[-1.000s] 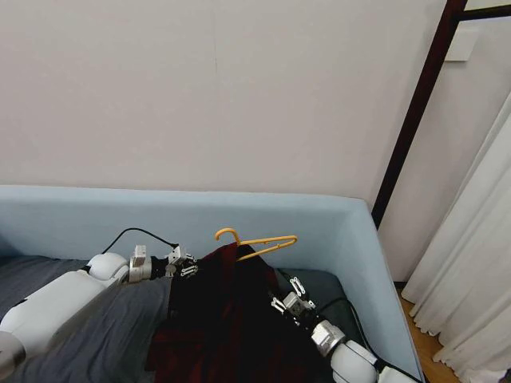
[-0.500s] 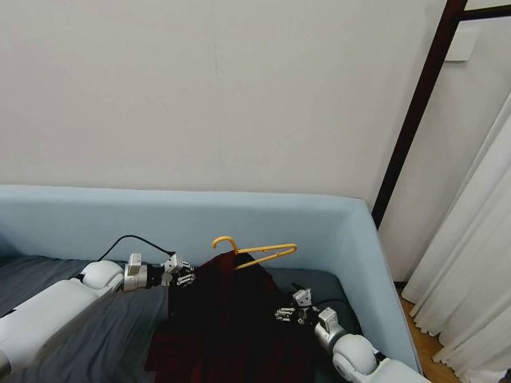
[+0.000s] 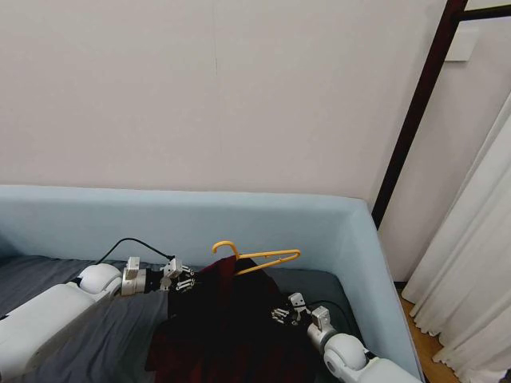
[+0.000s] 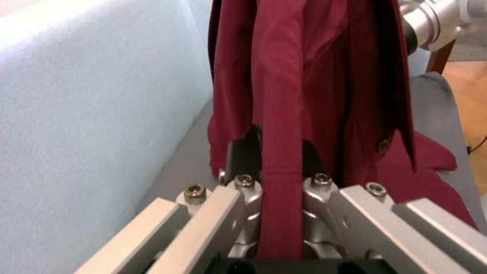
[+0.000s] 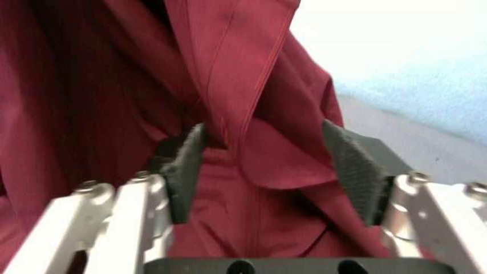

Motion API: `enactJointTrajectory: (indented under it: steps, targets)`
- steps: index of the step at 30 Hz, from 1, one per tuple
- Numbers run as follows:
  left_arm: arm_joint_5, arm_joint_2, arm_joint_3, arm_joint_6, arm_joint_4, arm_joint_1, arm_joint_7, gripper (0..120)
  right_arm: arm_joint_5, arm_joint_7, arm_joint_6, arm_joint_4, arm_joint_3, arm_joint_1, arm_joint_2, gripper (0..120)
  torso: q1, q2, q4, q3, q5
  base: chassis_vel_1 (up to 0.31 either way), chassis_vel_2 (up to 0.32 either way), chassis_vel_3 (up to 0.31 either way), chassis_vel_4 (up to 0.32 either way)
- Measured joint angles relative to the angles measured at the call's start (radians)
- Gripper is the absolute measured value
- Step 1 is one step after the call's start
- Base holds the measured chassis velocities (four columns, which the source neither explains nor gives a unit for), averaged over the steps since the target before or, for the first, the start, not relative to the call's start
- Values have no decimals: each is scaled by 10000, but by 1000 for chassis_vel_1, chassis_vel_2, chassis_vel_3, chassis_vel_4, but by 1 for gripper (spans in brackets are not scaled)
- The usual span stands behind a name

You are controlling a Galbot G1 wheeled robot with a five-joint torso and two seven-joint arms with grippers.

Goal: Pick up the clothes from the sofa and hang them on the clothes hanger.

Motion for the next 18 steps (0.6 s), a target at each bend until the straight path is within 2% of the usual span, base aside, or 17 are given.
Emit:
enactJointTrajectory:
  steps: [4,5,9,10,14,18]
  targets:
    - [0,10,-34,0,5,36,13,1,25,-26,0,61,-109,-58,-39,37,0,0,0,0,0,0,0,0,0]
    - [0,10,-34,0,5,36,13,1,25,-26,0,61,-109,-58,-39,37,0,0,0,0,0,0,0,0,0]
    - [4,-1,-67,0,-48,109,27,1,30,-68,43,131,-139,-90,-76,20,-1,0,0,0,0,0,0,0,0]
    - [4,-1,-67,0,-48,109,27,1,30,-68,43,131,-139,-90,-76,20,-1,0,0,0,0,0,0,0,0]
    - [6,-7,-75,3,-94,133,29,1,-23,-68,192,105,-139,-111,-23,3,0,1,-1,0,0,0,0,0,0]
    - [6,47,-104,1,-109,184,29,1,-21,-59,247,102,-85,-140,23,0,0,-2,0,0,3,0,0,0,0]
